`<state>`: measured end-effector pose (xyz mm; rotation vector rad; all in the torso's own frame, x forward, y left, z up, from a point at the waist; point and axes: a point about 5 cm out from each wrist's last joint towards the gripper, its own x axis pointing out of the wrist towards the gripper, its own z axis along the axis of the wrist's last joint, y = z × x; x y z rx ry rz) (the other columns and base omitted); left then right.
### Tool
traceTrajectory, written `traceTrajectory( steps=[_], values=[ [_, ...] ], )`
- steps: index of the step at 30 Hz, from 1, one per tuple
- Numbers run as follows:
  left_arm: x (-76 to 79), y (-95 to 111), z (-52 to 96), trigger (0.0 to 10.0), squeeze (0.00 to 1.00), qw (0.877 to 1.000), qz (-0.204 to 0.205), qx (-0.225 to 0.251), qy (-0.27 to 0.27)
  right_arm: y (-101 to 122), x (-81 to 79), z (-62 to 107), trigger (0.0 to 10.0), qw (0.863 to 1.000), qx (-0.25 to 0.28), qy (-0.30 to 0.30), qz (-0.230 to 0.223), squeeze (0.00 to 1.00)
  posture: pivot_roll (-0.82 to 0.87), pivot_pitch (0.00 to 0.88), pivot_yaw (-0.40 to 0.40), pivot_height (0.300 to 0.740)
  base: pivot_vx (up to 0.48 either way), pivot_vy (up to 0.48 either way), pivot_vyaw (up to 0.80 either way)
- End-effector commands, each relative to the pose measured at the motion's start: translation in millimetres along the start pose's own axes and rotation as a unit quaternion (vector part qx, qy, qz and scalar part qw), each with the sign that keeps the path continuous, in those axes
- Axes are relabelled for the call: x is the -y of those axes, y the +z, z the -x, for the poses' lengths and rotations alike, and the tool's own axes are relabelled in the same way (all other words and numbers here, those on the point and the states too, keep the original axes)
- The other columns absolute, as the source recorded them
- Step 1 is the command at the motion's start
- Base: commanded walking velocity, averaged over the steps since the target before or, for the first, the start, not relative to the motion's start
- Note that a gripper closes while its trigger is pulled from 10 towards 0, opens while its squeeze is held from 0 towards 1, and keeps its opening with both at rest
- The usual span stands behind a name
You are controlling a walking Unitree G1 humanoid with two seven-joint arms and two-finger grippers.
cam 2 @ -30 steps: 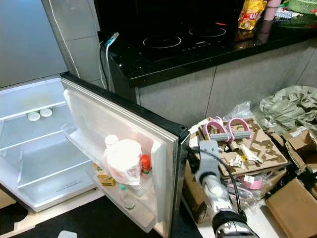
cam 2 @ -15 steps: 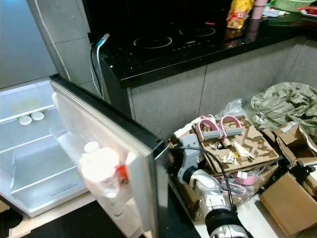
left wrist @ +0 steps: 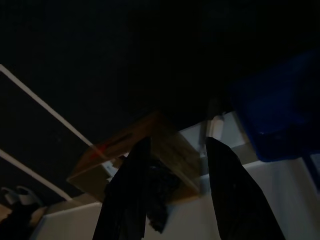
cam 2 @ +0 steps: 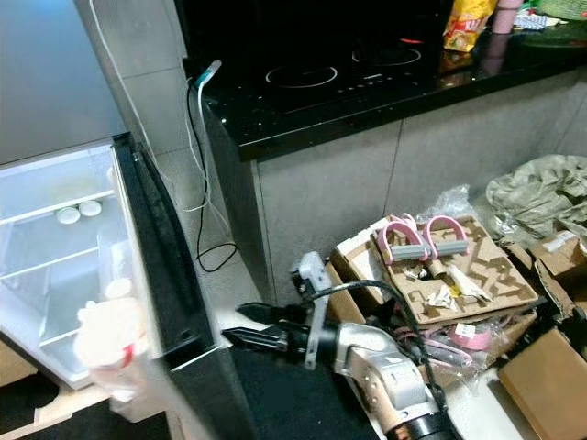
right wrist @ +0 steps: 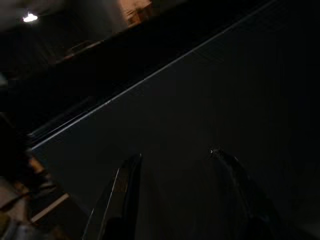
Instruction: Restocking fridge
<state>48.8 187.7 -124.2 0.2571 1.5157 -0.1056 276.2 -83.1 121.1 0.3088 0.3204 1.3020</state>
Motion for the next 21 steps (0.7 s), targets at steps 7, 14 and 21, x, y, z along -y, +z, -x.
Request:
traceTrajectory(
  steps=[7,14,21],
  values=[
    [13.5,4,0.0,10.0,0.0,1.0,0.013,0.003,-0.005,-24,31.9,12.8,10.0,0.984,-0.073,-0.16,-0.002,0.0,-0.11,0.098,0.068,0.726,0.0,0.0,0.0],
    [7.2,-6,-0.6,10.0,0.0,1.0,0.017,0.003,-0.001,-42,50.7,34.6,10.0,0.957,-0.107,-0.27,-0.023,0.0,-0.11,0.095,0.073,0.726,0.0,0.0,0.0],
    [-4.4,-20,-0.5,10.0,0.0,1.0,0.018,-0.002,0.007,-80,65.9,70.6,10.0,0.906,-0.17,-0.385,-0.045,0.0,-0.11,0.092,0.078,0.726,0.0,0.0,0.0]
  ],
)
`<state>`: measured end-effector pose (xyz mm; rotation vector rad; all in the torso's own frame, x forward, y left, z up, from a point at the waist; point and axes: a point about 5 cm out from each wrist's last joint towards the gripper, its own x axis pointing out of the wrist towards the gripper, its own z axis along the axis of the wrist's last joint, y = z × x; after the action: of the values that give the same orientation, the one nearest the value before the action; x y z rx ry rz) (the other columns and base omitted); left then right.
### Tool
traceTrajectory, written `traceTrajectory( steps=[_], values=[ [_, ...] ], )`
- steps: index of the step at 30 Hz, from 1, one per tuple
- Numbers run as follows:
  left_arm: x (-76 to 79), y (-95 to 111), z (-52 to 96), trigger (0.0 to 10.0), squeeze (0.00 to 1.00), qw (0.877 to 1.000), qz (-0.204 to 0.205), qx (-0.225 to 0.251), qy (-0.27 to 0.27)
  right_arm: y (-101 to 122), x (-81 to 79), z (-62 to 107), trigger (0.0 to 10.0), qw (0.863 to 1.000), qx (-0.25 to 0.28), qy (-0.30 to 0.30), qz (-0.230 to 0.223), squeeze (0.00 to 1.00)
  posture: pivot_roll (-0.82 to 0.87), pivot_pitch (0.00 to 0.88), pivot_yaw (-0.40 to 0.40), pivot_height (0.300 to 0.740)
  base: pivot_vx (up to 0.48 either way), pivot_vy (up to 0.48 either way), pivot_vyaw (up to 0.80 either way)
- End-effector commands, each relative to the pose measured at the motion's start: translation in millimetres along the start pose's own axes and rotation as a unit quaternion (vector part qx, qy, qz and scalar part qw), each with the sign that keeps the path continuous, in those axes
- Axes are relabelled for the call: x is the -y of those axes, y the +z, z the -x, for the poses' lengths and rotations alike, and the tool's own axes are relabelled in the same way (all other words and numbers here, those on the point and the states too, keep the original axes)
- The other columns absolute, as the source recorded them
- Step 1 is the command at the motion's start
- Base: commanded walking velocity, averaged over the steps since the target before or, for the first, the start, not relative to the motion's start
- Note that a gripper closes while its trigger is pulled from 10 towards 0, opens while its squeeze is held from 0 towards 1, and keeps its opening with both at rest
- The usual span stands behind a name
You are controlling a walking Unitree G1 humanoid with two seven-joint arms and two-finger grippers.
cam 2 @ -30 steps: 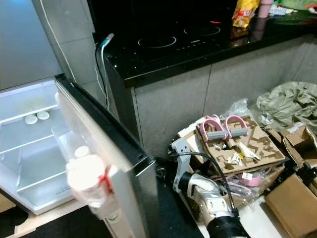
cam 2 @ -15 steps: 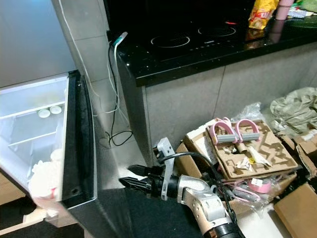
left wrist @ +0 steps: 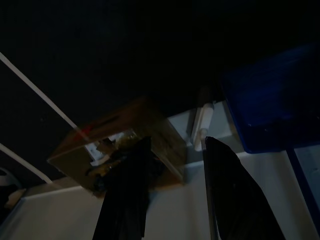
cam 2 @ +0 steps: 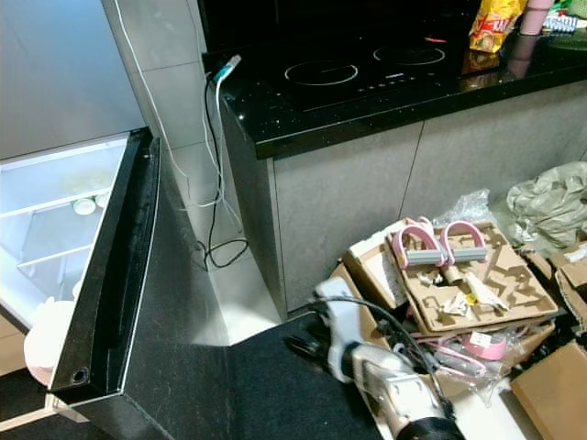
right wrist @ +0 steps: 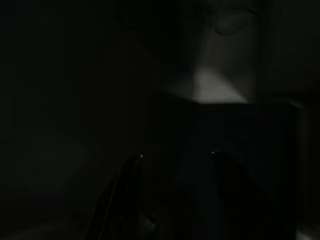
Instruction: Restocking fridge
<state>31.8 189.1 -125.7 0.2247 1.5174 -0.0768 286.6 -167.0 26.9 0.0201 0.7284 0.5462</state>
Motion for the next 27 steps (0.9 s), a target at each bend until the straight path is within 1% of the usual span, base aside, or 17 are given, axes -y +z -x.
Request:
traceTrajectory(
  steps=[1,4,6,8,10,11,14,15,17,18,19,20,22,23,24,26,27],
  values=[
    [-6.4,-2,0.2,10.0,0.0,1.0,0.0,0.001,0.008,-10,4.9,-0.9,10.0,0.999,-0.012,-0.038,0.017,0.0,-0.11,0.092,0.078,0.726,0.0,0.0,0.0],
    [-4.7,-1,0.1,10.0,0.0,1.0,-0.003,0.004,0.007,-13,7.3,-0.9,10.0,0.998,-0.014,-0.055,0.015,0.0,-0.11,0.092,0.078,0.726,0.0,0.0,0.0],
    [-3.1,5,0.3,10.0,0.0,1.0,-0.012,0.028,0.006,-12,7.0,-2.9,10.0,0.998,-0.003,-0.065,0.014,0.0,-0.11,0.087,0.085,0.726,0.0,0.0,0.0],
    [-3.7,14,0.9,10.0,0.0,0.998,-0.004,0.058,0.014,-13,8.9,-4.0,10.0,0.997,0.003,-0.082,0.012,0.0,-0.11,0.084,0.085,0.726,0.0,0.0,0.0],
    [-9.7,27,2.5,10.0,0.0,0.995,0.013,0.094,0.042,-17,16.3,-3.1,10.0,0.993,0.002,-0.119,0.006,0.0,-0.12,0.081,0.083,0.726,0.0,0.0,0.0],
    [-9.7,27,2.5,10.0,0.0,0.995,0.013,0.094,0.042,-17,16.3,-3.1,10.0,0.993,0.002,-0.119,0.006,0.0,-0.12,0.081,0.083,0.726,0.0,0.0,0.0],
    [-21.5,47,6.4,10.0,0.0,0.984,0.067,0.144,0.079,-44,27.8,2.2,10.0,0.986,-0.03,-0.164,0.003,0.0,-0.11,0.073,0.071,0.726,0.0,0.0,0.0],
    [-21.5,47,6.4,10.0,0.0,0.984,0.067,0.144,0.079,-44,27.8,2.2,10.0,0.986,-0.03,-0.164,0.003,0.0,-0.11,0.073,0.071,0.726,0.0,0.0,0.0],
    [-22.8,52,7.1,10.0,0.0,0.983,0.077,0.152,0.075,-78,33.3,10.8,10.0,0.979,-0.067,-0.193,-0.008,0.0,-0.11,0.073,0.071,0.726,0.0,0.0,0.0],
    [-22.8,52,7.1,10.0,0.0,0.983,0.077,0.152,0.075,-78,33.3,10.8,10.0,0.979,-0.067,-0.193,-0.008,0.0,-0.11,0.073,0.071,0.726,0.0,0.0,0.0],
    [-21.5,51,6.9,10.0,0.0,0.983,0.082,0.151,0.069,-92,33.6,14.9,10.0,0.977,-0.079,-0.2,-0.018,0.0,-0.11,0.073,0.071,0.726,0.0,0.0,0.0],
    [-21.5,51,6.9,10.0,0.0,0.983,0.082,0.151,0.069,-92,33.6,14.9,10.0,0.977,-0.079,-0.2,-0.018,0.0,-0.11,0.073,0.071,0.726,0.0,0.0,0.0],
    [-19.5,48,6.3,10.0,0.0,0.983,0.085,0.149,0.064,-112,32.5,20.1,10.0,0.972,-0.107,-0.208,-0.028,0.0,-0.11,0.073,0.077,0.726,0.0,0.0,0.0],
    [-18.0,46,5.9,10.0,0.0,0.984,0.084,0.148,0.061,-129,31.3,25.4,10.0,0.966,-0.132,-0.22,-0.036,0.0,-0.11,0.074,0.083,0.726,0.0,0.0,0.0],
    [-18.0,46,5.9,10.0,0.0,0.984,0.084,0.148,0.061,-129,31.3,25.4,10.0,0.966,-0.132,-0.22,-0.036,0.0,-0.11,0.074,0.083,0.726,0.0,0.0,0.0],
    [-20.2,47,6.1,10.0,0.0,0.983,0.086,0.149,0.059,-152,28.7,34.0,10.0,0.956,-0.162,-0.238,-0.05,0.0,-0.11,0.075,0.083,0.726,0.0,0.0,0.0],
    [-20.2,47,6.1,10.0,0.0,0.983,0.086,0.149,0.059,-152,28.7,34.0,10.0,0.956,-0.162,-0.238,-0.05,0.0,-0.11,0.075,0.083,0.726,0.0,0.0,0.0]
  ],
)
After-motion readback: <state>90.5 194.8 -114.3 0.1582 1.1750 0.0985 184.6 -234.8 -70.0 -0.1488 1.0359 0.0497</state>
